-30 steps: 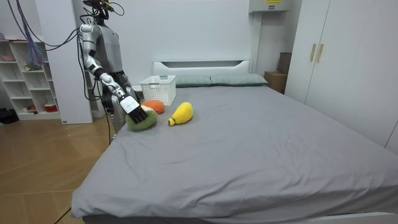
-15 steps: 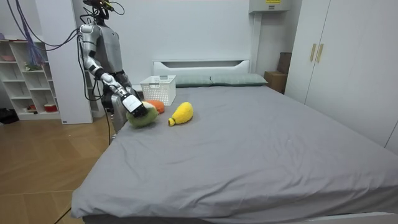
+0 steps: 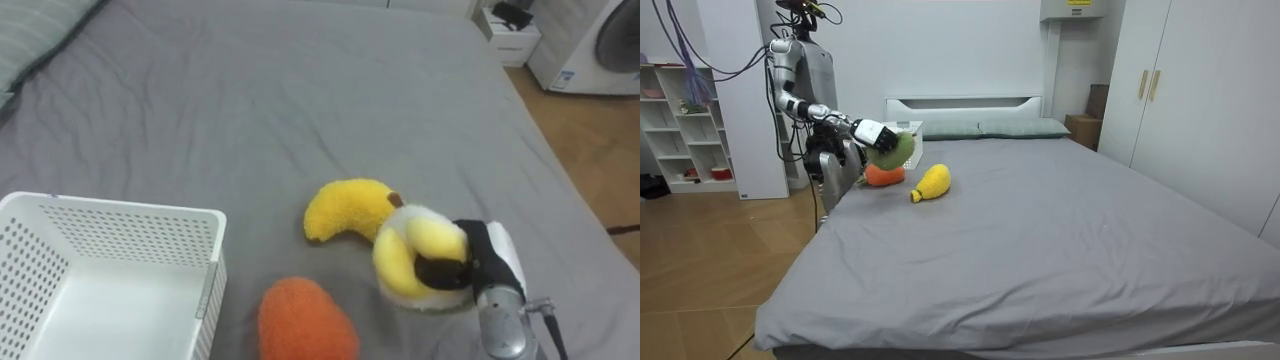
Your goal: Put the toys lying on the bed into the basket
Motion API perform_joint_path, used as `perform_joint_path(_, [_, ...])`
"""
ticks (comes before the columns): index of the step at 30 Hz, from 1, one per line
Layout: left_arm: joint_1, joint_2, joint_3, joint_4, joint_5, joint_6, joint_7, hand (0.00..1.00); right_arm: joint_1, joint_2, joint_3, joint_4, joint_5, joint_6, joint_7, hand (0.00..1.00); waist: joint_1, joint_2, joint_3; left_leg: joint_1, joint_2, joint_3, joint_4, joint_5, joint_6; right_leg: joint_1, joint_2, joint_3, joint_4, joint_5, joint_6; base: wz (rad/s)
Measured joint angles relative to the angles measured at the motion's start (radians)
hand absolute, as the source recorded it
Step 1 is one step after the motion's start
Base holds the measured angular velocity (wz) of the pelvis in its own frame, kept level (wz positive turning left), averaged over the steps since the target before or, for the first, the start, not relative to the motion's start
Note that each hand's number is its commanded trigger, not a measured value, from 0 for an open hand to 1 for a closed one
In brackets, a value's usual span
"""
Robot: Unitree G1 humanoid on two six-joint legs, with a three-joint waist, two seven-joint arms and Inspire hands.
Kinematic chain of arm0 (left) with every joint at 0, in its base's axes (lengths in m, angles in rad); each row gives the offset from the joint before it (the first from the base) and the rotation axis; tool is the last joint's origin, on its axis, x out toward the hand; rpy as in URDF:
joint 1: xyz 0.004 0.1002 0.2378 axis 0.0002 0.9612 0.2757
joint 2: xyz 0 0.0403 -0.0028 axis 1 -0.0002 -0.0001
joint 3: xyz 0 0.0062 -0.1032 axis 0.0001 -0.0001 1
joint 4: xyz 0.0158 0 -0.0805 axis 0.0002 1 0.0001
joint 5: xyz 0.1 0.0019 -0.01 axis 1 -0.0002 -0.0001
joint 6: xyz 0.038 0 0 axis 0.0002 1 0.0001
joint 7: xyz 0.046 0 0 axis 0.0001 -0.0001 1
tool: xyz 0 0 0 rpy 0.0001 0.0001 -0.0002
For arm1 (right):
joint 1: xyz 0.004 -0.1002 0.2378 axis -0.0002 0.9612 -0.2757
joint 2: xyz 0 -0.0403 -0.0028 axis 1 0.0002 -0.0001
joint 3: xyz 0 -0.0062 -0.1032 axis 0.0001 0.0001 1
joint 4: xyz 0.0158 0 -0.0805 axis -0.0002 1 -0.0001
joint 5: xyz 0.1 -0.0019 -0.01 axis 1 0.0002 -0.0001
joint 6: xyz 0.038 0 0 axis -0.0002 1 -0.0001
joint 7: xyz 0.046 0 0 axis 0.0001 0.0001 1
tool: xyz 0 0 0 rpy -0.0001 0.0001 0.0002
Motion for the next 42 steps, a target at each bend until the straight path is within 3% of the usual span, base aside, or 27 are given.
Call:
perform_joint_path(12, [-0.005, -0.004, -0.023, 0.011, -0.001, -0.001, -0.002, 0.0, -0.097, -0.005, -0.019, -0.122, -0.022, 0.011, 0.029, 1.0, 0.004, 0.007, -0.001, -0.002, 0.0, 0.001, 0.0, 0.0, 0.0, -0.003, 0.0, 0.001, 0.003, 0.0, 0.0, 0.0])
perform_joint_path(18, [-0.033, -0.005, -0.024, 0.03, -0.002, -0.005, 0.001, 0.0, -0.171, -0.005, 0.043, -0.159, -0.064, 0.018, 0.05, 1.0, 0.037, 0.0, -0.0007, -0.005, 0.0, -0.004, 0.0, 0.0, 0.0, -0.003, 0.001, -0.008, 0.003, 0.001, -0.001, 0.02])
perform_joint_path(25, [-0.07, -0.005, -0.038, 0.031, -0.001, -0.015, -0.018, 0.0, -0.241, -0.005, 0.153, -0.17, -0.044, 0.042, 0.104, 1.0, 0.106, -0.002, 0.0002, -0.022, -0.001, -0.019, 0.0, 0.0, 0.0, -0.012, -0.002, -0.023, 0.006, 0.001, -0.001, 0.05])
perform_joint_path(29, [-0.086, -0.004, -0.047, 0.032, 0.0, -0.033, -0.017, 0.0, -0.294, -0.003, 0.203, -0.17, -0.036, 0.045, 0.119, 1.0, 0.147, -0.017, 0.0023, -0.039, -0.003, -0.044, 0.012, 0.001, 0.0, -0.017, -0.004, -0.049, 0.006, 0.002, -0.002, 0.15])
perform_joint_path(36, [-0.094, -0.003, -0.062, 0.032, 0.001, -0.032, -0.016, 0.0, -0.357, 0.002, 0.333, -0.177, -0.065, 0.058, 0.159, 1.0, 0.224, -0.028, 0.0096, -0.049, -0.004, -0.063, 0.016, 0.001, 0.0, -0.014, -0.004, -0.072, -0.001, 0.002, -0.002, 0.1])
perform_joint_path(42, [-0.123, -0.01, -0.083, 0.032, 0.0, -0.028, -0.023, 0.0, -0.401, 0.034, 0.427, -0.136, -0.065, 0.078, 0.185, 1.0, 0.267, -0.036, 0.0144, -0.075, -0.014, -0.112, 0.032, 0.003, -0.001, -0.013, -0.014, -0.125, -0.001, 0.002, -0.001, 0.21])
